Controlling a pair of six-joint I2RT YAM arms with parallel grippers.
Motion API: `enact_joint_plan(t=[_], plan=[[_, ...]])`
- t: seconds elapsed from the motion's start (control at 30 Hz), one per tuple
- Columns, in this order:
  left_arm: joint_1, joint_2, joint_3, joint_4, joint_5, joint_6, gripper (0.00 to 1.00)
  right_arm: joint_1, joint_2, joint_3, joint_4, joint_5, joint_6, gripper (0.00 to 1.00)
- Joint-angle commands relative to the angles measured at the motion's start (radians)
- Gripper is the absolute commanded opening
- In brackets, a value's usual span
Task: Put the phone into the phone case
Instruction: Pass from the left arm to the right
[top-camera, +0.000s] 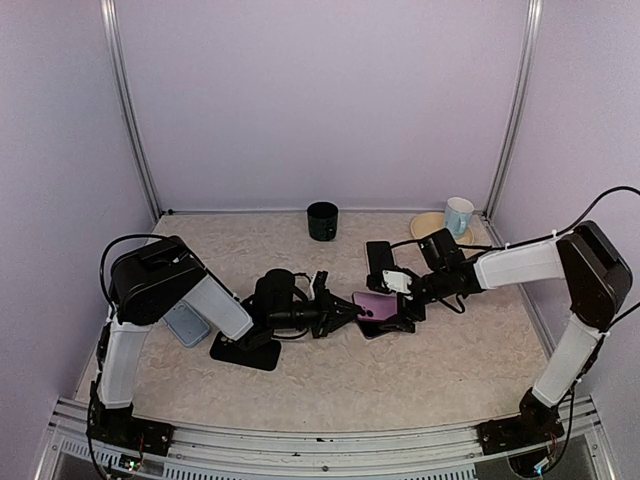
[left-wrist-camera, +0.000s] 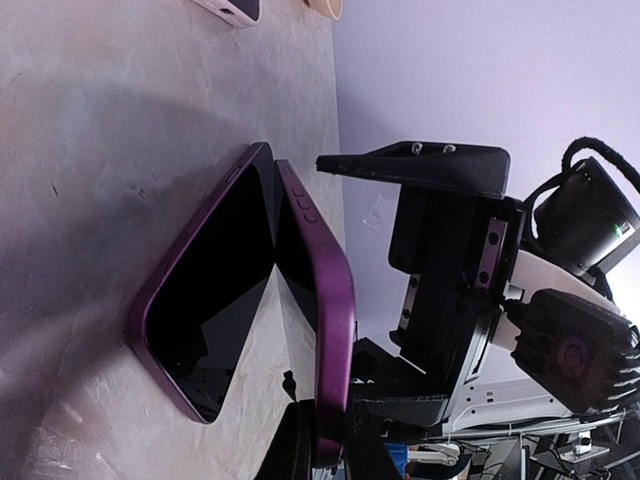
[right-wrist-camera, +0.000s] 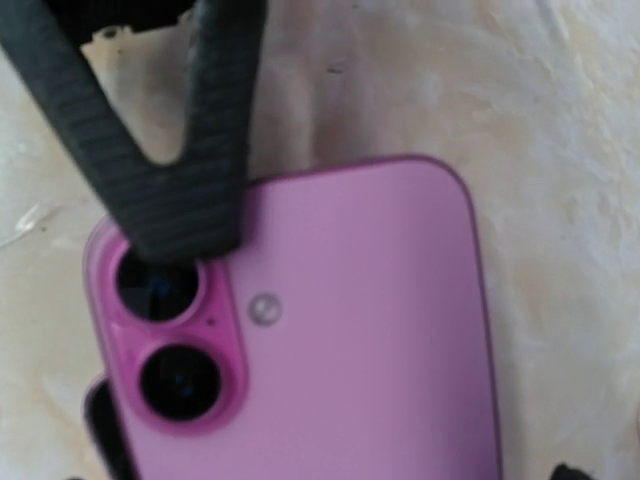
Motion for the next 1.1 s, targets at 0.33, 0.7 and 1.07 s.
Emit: enact_joint_plan(t=[0.33,0.7,1.07], plan=[[0.01,-0.025,-0.016,0.06,0.029,-0.003,0.0,0.001,0.111,0.125,-0.144,-0.095,-0.061,0.91],[0.014,-0.014,-0.021,0.083,0.034,-0.02,0.0,0.002,0.103,0.124,-0.128,-0.118,-0.06,0.69],[0.027,-0.041,-0.049,0.097,0.033,-0.009,0.09,0.001,0.073,0.158,-0.151,-0.15,-0.037,0.53]])
